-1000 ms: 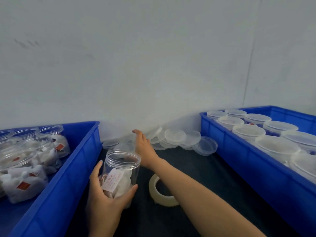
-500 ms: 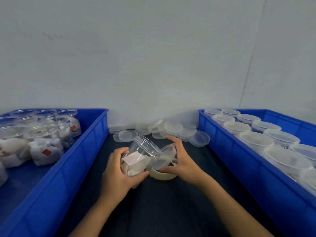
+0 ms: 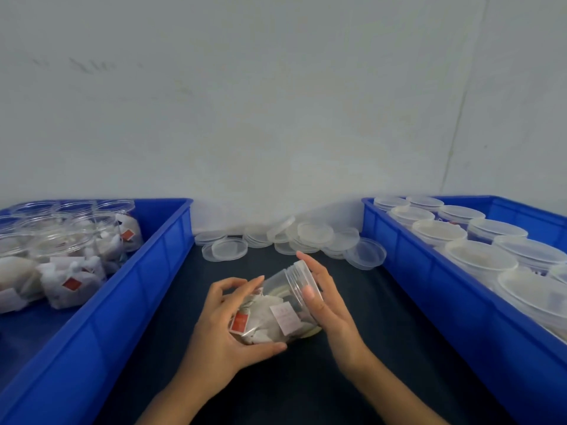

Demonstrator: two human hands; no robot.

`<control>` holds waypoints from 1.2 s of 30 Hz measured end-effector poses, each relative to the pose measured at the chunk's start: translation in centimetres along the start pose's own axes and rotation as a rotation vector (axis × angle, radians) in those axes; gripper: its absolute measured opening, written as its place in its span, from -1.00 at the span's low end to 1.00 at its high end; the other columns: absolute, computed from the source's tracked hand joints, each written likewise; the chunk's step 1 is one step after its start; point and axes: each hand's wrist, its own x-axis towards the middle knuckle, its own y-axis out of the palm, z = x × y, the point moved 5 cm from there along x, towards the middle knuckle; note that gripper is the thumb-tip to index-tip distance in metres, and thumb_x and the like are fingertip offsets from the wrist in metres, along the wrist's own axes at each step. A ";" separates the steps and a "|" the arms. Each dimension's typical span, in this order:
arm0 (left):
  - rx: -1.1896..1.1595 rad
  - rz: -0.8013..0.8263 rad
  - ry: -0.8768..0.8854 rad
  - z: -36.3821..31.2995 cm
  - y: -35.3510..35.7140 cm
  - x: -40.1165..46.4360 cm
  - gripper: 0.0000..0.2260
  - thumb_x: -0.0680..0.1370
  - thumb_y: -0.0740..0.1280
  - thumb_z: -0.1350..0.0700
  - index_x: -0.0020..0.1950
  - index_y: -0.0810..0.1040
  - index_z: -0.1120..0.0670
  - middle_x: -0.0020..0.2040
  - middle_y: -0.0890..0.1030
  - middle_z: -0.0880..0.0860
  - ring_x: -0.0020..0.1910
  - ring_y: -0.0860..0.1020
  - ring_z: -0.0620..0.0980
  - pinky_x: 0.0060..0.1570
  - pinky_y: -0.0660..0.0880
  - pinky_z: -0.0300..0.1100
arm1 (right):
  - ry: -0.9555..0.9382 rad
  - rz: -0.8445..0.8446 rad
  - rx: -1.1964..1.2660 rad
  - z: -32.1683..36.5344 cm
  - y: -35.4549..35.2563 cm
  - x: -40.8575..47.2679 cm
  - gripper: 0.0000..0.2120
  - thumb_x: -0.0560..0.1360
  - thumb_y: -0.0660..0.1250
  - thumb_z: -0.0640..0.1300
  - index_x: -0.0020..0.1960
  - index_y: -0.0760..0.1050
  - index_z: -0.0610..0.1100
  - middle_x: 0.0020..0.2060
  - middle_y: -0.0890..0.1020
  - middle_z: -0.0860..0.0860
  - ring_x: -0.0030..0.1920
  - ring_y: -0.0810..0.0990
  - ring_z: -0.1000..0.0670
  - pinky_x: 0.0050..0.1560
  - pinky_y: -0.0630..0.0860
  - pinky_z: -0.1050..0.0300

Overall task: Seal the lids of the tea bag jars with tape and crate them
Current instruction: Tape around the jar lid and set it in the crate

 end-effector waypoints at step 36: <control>-0.739 0.286 -0.704 2.3 2.2 -0.7 -0.38 0.35 0.23 -0.30 0.23 0.55 0.09 -0.11 0.68 0.28 -0.27 0.63 0.12 -0.45 0.51 -0.16 | -0.441 -0.065 -0.405 3.5 0.8 -0.7 -0.52 0.50 0.17 0.08 0.42 0.36 0.16 0.22 0.36 0.12 0.29 0.41 -0.07 0.22 0.41 0.18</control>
